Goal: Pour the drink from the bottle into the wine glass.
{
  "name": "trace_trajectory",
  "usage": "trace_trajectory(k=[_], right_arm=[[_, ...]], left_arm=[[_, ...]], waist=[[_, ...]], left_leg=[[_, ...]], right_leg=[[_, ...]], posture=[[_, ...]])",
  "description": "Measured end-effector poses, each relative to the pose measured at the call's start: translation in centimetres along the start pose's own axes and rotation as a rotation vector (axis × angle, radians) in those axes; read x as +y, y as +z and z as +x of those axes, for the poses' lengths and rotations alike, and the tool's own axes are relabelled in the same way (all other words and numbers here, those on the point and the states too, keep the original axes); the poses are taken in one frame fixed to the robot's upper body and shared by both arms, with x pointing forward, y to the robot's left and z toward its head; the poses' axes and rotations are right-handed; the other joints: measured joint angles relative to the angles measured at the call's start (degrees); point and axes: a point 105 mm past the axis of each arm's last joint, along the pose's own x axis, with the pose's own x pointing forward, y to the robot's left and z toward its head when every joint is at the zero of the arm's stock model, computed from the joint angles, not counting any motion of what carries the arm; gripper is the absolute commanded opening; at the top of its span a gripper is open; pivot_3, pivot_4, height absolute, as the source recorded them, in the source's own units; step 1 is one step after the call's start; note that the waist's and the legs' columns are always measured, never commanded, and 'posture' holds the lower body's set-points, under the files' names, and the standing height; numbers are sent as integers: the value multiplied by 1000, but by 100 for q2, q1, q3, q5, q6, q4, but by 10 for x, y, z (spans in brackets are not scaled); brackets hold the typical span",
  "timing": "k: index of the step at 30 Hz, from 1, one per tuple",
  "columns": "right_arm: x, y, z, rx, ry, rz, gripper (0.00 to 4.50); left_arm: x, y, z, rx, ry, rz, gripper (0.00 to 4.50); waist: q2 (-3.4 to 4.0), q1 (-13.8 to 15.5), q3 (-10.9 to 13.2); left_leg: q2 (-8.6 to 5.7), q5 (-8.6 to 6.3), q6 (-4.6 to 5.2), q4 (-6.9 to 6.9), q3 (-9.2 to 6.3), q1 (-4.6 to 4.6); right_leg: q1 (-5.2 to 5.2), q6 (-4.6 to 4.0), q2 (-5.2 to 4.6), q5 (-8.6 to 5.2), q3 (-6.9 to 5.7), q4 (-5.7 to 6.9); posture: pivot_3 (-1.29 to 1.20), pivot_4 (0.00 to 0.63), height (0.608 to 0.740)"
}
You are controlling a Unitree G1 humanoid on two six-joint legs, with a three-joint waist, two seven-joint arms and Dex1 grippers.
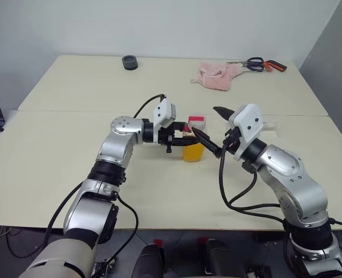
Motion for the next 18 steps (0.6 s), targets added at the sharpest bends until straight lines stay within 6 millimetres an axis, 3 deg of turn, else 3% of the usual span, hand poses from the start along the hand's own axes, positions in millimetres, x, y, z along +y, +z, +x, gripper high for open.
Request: trace_trajectory(k=[18], right_arm=[[14,7,-16,-18,131,106,4312]], left_arm=[[1,-1,-1,3,3,-1,1689]], waist=[[0,0,0]], left_leg=[[0,0,0,0,-1,0]], right_leg=[[0,0,0,0,-1,0]], posture=[[0,150,740]])
